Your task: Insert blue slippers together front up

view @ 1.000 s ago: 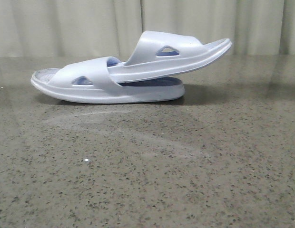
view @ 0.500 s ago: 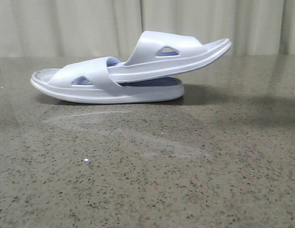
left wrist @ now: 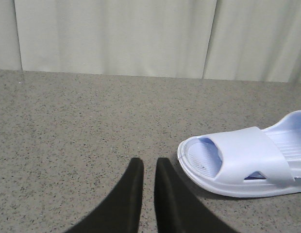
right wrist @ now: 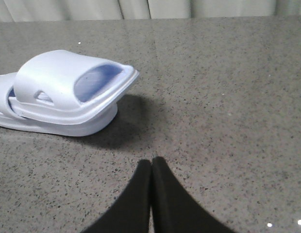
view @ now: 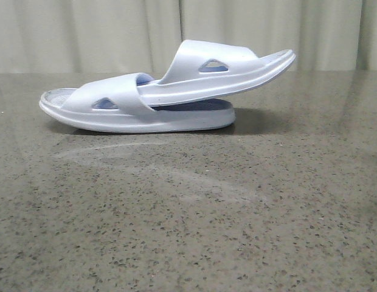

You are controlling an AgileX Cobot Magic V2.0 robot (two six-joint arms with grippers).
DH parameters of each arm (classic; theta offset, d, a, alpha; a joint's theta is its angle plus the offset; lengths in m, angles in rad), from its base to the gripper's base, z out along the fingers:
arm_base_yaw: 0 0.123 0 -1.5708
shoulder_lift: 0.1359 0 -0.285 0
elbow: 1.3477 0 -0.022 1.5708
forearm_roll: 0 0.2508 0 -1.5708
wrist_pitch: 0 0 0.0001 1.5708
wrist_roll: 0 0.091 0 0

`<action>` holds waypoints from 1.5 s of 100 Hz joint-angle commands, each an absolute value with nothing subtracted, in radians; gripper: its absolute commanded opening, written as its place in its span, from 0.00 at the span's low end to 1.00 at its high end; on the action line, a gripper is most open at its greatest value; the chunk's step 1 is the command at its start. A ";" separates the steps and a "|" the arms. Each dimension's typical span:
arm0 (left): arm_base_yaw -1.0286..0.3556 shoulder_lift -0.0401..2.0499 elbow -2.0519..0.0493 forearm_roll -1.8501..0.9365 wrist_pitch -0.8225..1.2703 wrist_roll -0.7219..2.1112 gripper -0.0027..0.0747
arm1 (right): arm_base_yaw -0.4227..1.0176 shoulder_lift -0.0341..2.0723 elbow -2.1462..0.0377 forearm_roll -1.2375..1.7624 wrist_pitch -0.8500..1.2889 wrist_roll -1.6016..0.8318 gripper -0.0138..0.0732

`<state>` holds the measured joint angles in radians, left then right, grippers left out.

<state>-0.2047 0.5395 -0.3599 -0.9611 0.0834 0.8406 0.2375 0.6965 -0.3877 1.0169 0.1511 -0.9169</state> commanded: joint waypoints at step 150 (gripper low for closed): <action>-0.007 0.095 -0.018 -0.115 -0.117 0.152 0.05 | 0.240 0.676 -0.393 1.041 0.092 -0.932 0.07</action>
<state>-0.0535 0.1580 -0.0469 -0.1653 -0.0603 0.1853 0.2375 0.6831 -0.3688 1.0277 0.1362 -0.9193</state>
